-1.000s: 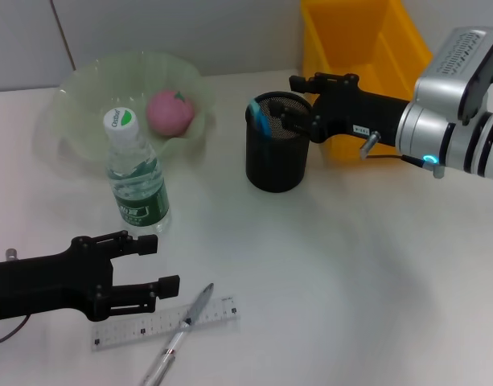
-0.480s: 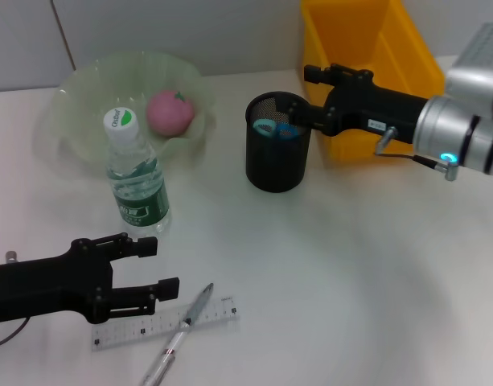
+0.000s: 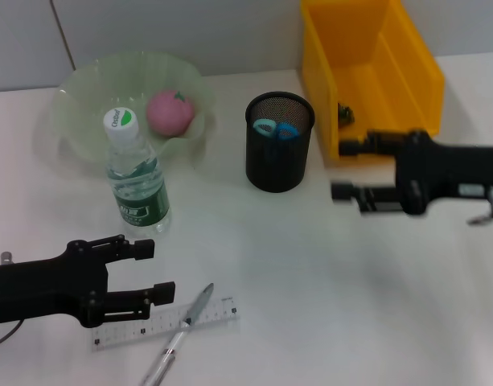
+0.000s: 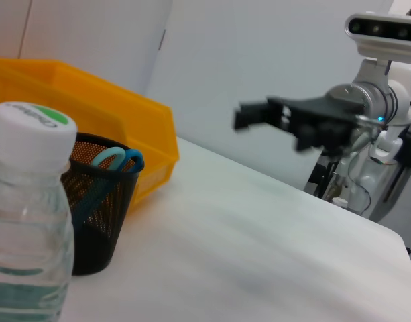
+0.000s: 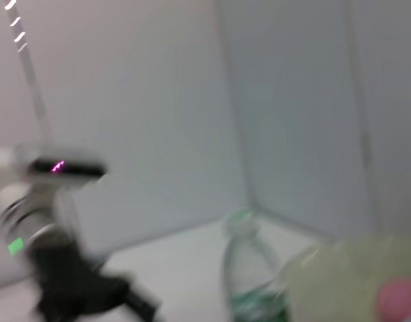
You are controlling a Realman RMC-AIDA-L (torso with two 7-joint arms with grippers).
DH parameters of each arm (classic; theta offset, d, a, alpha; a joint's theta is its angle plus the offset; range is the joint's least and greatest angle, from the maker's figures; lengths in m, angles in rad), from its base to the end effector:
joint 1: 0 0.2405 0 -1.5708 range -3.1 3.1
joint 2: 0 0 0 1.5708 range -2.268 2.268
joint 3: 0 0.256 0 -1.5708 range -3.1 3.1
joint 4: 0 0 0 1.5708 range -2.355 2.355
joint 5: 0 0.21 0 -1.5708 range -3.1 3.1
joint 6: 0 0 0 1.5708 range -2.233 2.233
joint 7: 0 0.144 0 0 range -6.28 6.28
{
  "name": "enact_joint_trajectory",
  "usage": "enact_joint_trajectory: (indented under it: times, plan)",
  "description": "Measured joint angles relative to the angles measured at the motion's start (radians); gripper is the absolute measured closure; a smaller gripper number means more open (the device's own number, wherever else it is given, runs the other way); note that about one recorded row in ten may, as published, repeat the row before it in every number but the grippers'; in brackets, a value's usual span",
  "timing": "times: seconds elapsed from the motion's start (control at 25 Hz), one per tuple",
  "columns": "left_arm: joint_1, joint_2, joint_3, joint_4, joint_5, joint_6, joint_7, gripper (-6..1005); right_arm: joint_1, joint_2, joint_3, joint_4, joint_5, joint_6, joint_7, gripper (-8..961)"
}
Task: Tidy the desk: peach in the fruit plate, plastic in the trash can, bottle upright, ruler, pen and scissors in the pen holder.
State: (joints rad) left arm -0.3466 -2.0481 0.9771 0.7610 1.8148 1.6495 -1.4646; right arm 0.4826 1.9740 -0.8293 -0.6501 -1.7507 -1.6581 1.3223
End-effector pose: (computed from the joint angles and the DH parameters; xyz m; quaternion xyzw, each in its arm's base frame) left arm -0.2732 0.2802 -0.0011 -0.9399 -0.2334 -0.2426 0.0560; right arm 0.2582 0.3254 0.0381 -0.9364 0.1539 0.2905 0.1232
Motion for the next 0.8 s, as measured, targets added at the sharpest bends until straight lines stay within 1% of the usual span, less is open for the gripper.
enact_joint_trajectory:
  times: [0.08,0.16,0.28,0.4,0.64,0.8]
  plan:
    - [-0.002,0.004,0.000,0.001,0.001,0.010,0.001,234,0.002,-0.015,0.003,-0.011,-0.063,-0.043,0.032,202]
    - [-0.003,0.007,0.000,0.002,0.001,0.014,0.001,234,0.005,-0.022,0.005,-0.023,-0.130,-0.073,0.058,202]
    - [-0.007,0.011,0.000,0.003,0.002,0.021,-0.001,235,0.007,-0.023,0.004,-0.042,-0.211,-0.095,0.088,202]
    - [-0.007,0.012,0.001,0.003,0.002,0.023,-0.003,235,0.013,-0.022,0.001,-0.051,-0.259,-0.104,0.107,202]
    - [-0.011,0.016,0.009,0.017,0.003,0.025,-0.013,236,0.021,-0.023,-0.001,-0.075,-0.284,-0.109,0.127,203]
    - [-0.023,0.022,0.011,0.066,0.026,0.039,-0.106,237,0.036,-0.021,-0.002,-0.101,-0.292,-0.101,0.177,203]
